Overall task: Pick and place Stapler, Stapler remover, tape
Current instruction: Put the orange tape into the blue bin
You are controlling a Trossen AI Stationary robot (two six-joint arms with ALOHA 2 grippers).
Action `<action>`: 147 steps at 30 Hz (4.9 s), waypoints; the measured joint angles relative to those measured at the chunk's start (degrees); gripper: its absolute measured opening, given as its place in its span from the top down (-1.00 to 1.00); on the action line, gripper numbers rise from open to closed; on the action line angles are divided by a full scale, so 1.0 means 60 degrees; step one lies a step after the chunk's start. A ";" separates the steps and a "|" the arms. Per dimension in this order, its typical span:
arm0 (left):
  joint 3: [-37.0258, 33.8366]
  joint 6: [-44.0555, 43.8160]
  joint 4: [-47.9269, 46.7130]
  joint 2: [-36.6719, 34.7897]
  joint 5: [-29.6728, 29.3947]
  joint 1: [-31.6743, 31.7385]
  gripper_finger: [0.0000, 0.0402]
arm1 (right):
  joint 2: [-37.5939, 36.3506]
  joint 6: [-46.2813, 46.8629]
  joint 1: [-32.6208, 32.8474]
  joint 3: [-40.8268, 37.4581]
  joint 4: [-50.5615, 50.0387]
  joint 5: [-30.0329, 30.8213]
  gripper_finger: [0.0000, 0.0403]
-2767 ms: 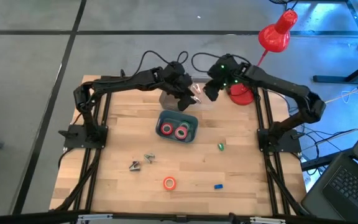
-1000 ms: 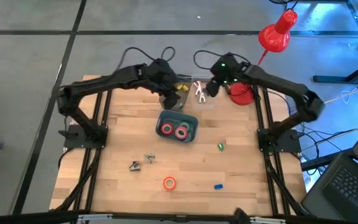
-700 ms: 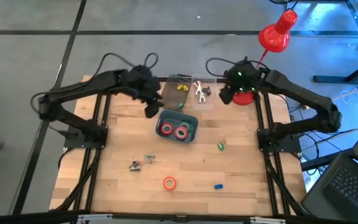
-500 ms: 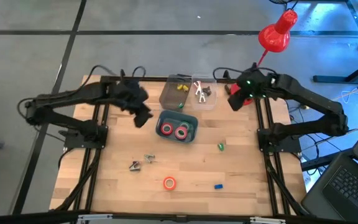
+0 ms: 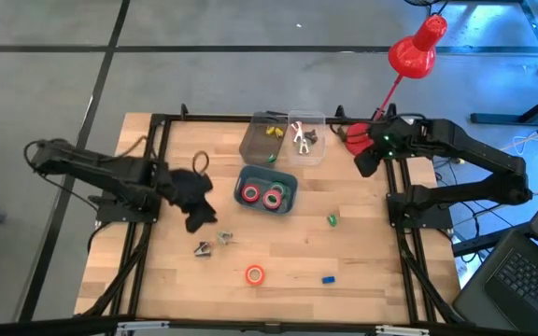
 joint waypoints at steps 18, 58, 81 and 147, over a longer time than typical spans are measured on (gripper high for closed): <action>-0.0255 0.3149 0.3626 0.3727 0.0345 -0.1942 0.16 | -0.0001 0.0005 0.0246 0.0000 0.0130 -0.0001 -0.02; 0.1804 0.8862 0.3551 0.7152 0.0740 -0.1978 0.16 | 0.0006 0.0011 0.0246 0.0000 0.1024 0.0231 -0.03; 0.2808 1.1617 0.3227 0.8305 0.1033 -0.2382 0.16 | 0.0006 0.0153 0.0246 0.0000 0.1020 0.0234 -0.03; 0.8378 1.2121 -0.1739 0.9094 0.0686 0.7221 0.83 | 0.0006 0.0226 0.0246 -0.0004 0.0361 0.0238 -0.03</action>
